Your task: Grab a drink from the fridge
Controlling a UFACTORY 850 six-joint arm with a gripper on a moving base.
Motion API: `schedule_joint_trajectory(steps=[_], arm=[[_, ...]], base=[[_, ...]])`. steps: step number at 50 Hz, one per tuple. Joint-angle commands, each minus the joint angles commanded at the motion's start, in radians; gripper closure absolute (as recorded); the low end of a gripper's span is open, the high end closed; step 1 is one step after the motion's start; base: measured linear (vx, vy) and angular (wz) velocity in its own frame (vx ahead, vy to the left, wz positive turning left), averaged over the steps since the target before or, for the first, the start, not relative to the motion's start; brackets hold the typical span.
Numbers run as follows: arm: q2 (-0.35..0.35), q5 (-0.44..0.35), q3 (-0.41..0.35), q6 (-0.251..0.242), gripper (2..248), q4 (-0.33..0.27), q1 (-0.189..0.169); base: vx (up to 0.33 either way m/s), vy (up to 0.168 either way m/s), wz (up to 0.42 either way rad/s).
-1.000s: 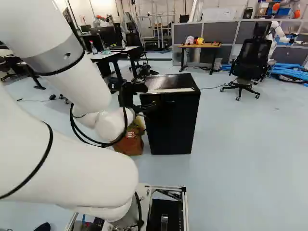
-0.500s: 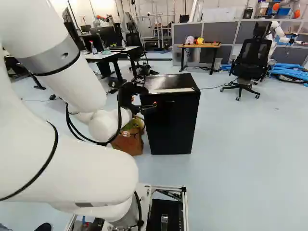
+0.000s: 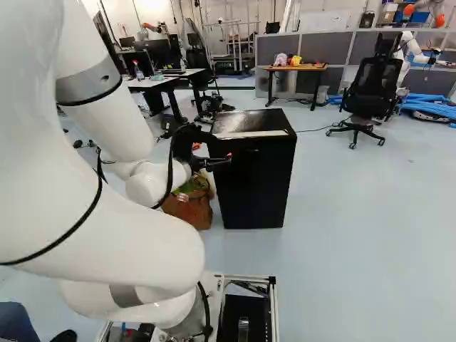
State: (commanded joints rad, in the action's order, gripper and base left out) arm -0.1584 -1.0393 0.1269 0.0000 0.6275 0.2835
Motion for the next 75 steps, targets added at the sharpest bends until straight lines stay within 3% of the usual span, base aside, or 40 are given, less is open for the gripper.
schedule_joint_trajectory(steps=[14,41,75], arm=[[0.071,-0.060,0.022,0.000,3,0.077,0.058],[0.200,-0.203,0.062,0.000,3,0.104,0.166],[0.432,-0.314,0.206,0.000,3,0.201,0.257]], base=[[0.000,0.000,0.000],[0.000,0.000,0.000],[0.000,0.000,0.000]])
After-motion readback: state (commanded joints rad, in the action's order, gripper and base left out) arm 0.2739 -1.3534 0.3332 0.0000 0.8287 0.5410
